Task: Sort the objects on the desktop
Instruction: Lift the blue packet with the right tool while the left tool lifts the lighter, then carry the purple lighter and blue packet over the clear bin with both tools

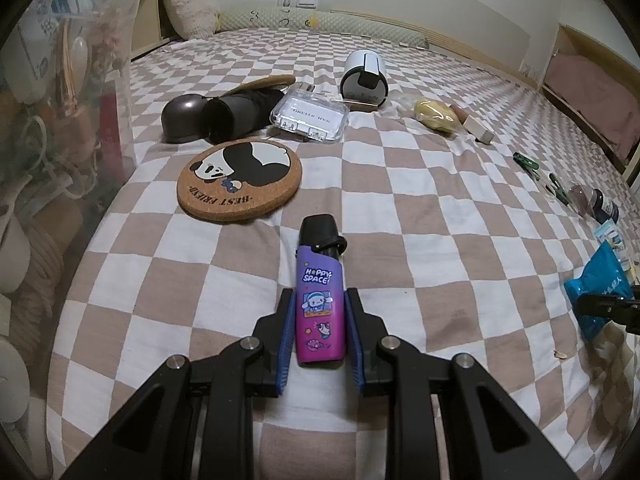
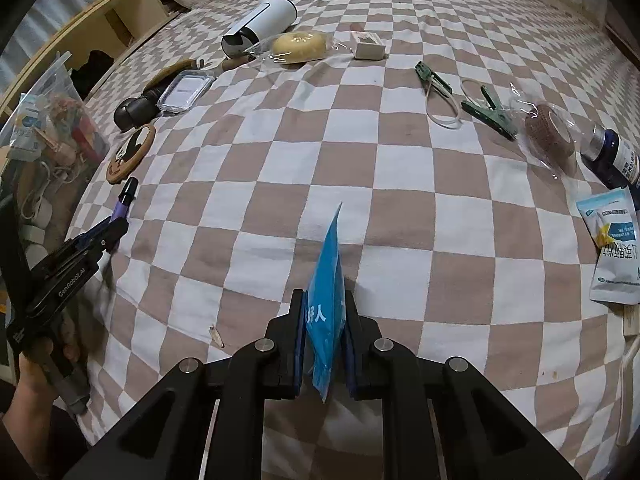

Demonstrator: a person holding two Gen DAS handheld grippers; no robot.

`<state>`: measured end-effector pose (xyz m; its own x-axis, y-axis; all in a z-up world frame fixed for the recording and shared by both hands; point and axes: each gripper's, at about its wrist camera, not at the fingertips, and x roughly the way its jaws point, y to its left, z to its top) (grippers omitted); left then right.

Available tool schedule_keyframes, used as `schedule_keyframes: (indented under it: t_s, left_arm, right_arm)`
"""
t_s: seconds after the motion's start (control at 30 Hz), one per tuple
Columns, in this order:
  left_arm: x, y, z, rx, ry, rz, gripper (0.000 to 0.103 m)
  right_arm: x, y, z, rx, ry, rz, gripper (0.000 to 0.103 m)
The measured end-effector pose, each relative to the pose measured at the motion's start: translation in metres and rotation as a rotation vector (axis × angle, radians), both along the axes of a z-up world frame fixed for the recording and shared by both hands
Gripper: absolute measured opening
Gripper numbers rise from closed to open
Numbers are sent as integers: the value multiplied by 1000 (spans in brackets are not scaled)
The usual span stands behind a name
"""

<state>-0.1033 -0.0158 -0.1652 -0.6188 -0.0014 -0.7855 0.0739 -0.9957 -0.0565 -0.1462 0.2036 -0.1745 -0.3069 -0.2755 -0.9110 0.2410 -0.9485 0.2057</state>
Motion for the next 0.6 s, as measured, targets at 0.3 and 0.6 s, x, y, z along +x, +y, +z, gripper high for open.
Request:
schedule_keyframes:
  t_s: [0.3, 0.6]
  left_arm:
    - [13, 12, 19, -60, 32, -32, 23]
    - [36, 25, 84, -73, 168, -87, 23]
  right_arm:
    - [11, 0, 25, -40, 56, -13, 17]
    - [27, -23, 80, -91, 172, 20, 17]
